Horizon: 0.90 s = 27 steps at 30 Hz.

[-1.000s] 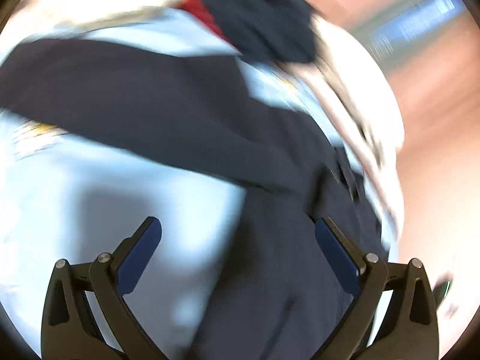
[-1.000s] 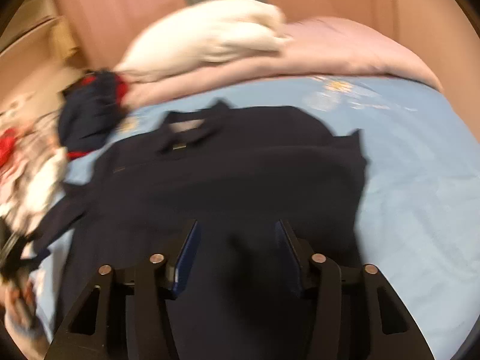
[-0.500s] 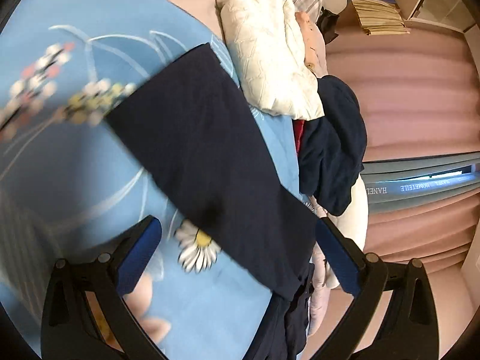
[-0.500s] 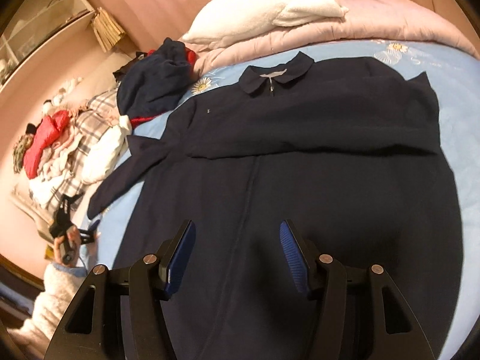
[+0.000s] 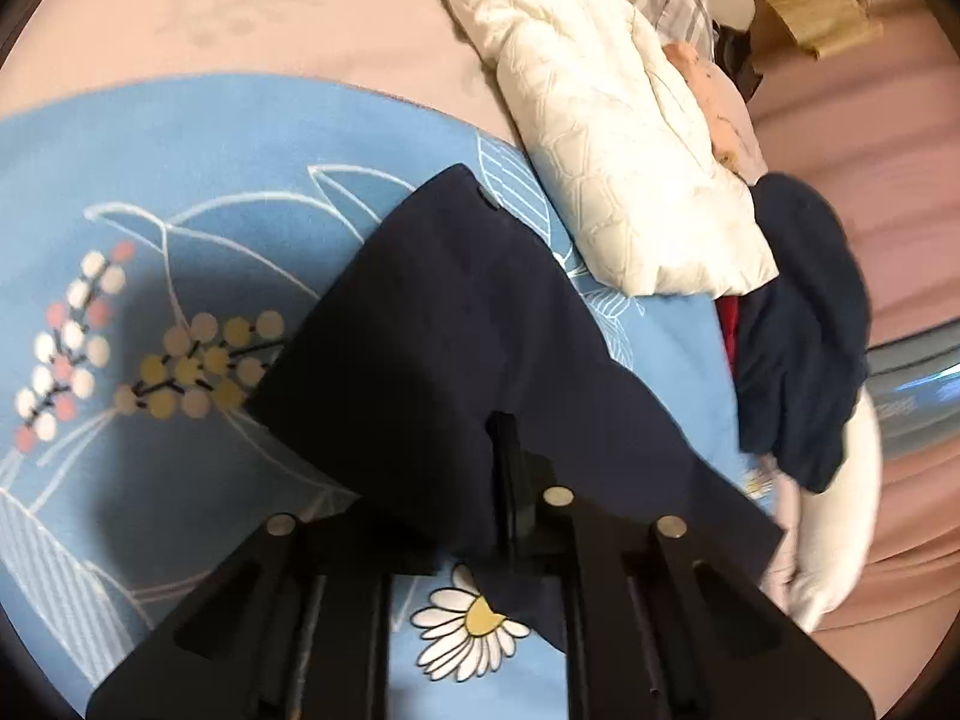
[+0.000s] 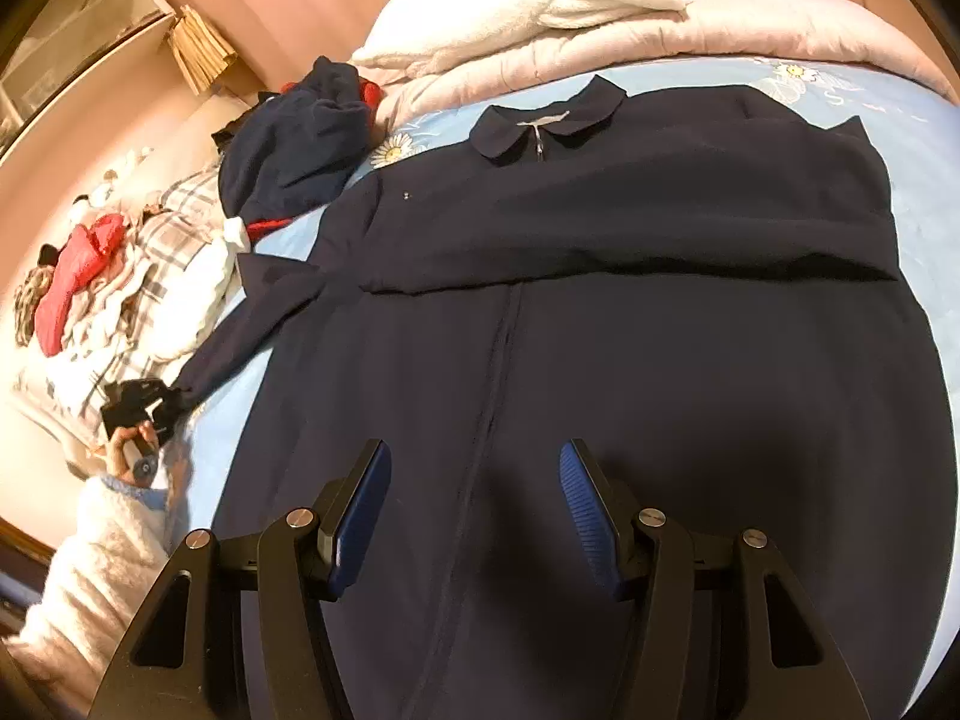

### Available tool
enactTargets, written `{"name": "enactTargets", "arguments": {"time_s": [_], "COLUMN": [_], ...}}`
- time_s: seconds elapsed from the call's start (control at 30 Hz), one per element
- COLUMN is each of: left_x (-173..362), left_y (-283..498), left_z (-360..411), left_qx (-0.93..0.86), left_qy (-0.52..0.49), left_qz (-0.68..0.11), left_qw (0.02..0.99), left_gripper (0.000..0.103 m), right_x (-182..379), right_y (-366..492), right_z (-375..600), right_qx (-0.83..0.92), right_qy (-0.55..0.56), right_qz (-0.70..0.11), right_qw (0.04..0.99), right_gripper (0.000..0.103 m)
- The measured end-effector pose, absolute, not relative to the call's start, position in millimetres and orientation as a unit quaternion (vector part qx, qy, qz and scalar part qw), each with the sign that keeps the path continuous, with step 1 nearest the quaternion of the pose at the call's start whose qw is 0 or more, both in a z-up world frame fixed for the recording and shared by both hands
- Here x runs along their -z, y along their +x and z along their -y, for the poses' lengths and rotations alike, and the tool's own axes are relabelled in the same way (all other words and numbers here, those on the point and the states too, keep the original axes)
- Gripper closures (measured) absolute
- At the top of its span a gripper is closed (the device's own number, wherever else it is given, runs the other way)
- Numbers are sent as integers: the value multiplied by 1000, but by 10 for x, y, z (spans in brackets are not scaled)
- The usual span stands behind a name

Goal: Fold large clothes
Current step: 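Grasp the other sleeve with the left gripper and fold it across the body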

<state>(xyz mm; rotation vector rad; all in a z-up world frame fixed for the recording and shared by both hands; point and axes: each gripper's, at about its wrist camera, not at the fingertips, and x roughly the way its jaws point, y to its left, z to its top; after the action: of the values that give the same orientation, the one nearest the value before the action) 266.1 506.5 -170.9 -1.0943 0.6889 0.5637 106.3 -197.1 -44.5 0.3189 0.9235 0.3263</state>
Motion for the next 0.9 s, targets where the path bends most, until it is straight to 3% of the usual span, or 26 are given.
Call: {"name": "enactTargets", "arguments": {"time_s": [0.1,0.23,0.4,0.53,0.7,0.9], "left_x": [1403,704,-148,-496,-501,65], "left_y": [2710,2800,2991,3151,3437,3725], "left_z": [-4917,-4482,-3528,-2634,-1254,14], "left_qx": [-271,-243,-159,-80,20,102], "left_qy": [-439,-344,-242,-187,-100,-27], "left_qz": [-321,-287,-249,-244,-279,-346], "left_qw": [794,860,924,948,955,932], "left_gripper": [98,98,98,97,96,96], "right_x": [460,450,449,458,527,588], "right_y": [1009,925,791,696,589,532], "right_z": [2043,2136,2266,2394,2592,2755], "right_qx": [-151,-152,-162,-164,-161,-151], "right_qy": [159,173,199,218,258,283], "right_qz": [-441,-434,-421,-411,-396,-393], "right_qw": [870,871,870,870,867,862], "right_gripper": [44,44,44,44,44,44]}}
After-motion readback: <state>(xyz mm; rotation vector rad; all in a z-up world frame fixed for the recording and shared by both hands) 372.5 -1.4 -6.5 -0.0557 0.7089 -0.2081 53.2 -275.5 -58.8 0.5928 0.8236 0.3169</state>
